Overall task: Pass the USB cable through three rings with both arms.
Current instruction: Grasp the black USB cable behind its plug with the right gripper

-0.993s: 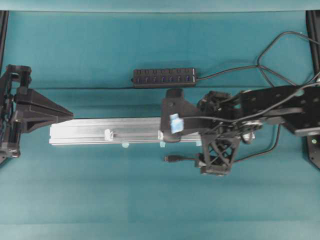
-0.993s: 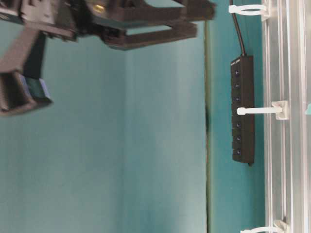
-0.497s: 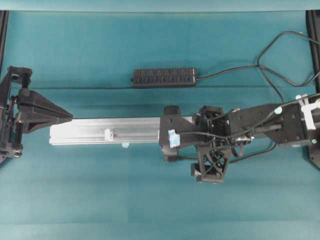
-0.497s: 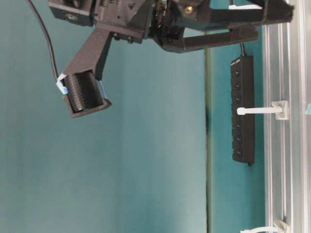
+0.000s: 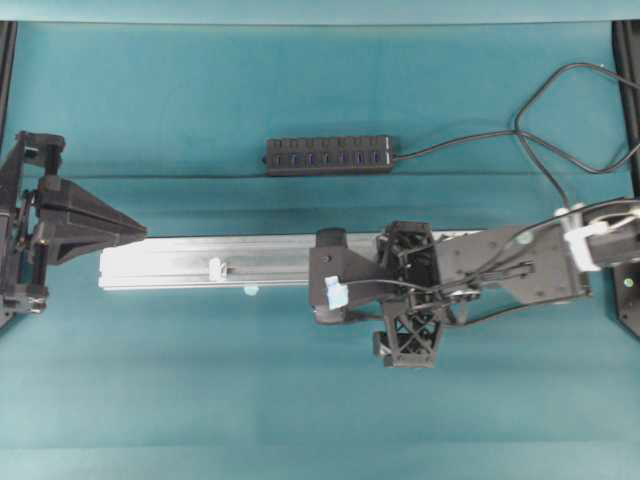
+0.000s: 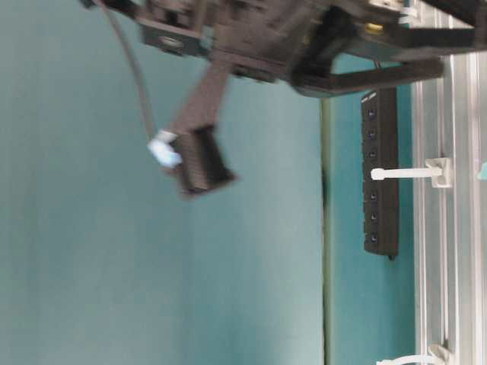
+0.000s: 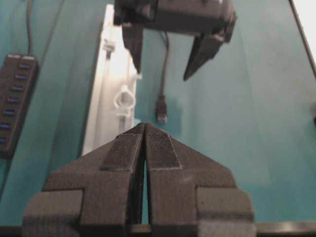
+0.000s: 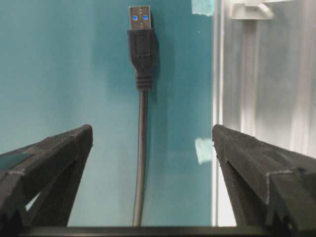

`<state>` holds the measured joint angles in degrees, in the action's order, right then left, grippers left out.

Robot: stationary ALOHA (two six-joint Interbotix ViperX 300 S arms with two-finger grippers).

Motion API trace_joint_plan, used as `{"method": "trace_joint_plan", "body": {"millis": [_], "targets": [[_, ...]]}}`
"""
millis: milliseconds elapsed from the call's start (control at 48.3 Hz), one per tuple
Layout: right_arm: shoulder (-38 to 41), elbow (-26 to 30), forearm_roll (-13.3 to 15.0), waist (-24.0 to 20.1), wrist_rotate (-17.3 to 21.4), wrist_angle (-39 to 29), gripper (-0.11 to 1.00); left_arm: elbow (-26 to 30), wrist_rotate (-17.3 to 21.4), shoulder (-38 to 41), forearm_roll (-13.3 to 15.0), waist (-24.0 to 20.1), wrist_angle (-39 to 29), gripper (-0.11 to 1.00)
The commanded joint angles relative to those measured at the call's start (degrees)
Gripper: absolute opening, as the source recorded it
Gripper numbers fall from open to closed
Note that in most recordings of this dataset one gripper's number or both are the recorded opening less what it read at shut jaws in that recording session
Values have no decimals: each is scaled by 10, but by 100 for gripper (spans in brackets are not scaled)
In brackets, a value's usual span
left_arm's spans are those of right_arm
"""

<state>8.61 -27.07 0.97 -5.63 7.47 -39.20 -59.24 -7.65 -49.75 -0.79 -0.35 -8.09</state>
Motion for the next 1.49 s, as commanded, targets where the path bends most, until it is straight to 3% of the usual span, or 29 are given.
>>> {"method": "trace_joint_plan", "body": {"millis": [0, 1117, 1221, 1469], "targets": [[8, 11, 2, -2, 4, 10, 70, 8, 0, 3, -2, -2, 3, 2], [49, 0, 4, -4, 5, 33, 67, 4, 0, 4, -2, -2, 3, 2], [49, 0, 4, -4, 5, 32, 59, 4, 0, 4, -2, -3, 3, 2], [49, 1, 4, -5, 5, 27, 22, 4, 0, 4, -1, -3, 3, 2]]}}
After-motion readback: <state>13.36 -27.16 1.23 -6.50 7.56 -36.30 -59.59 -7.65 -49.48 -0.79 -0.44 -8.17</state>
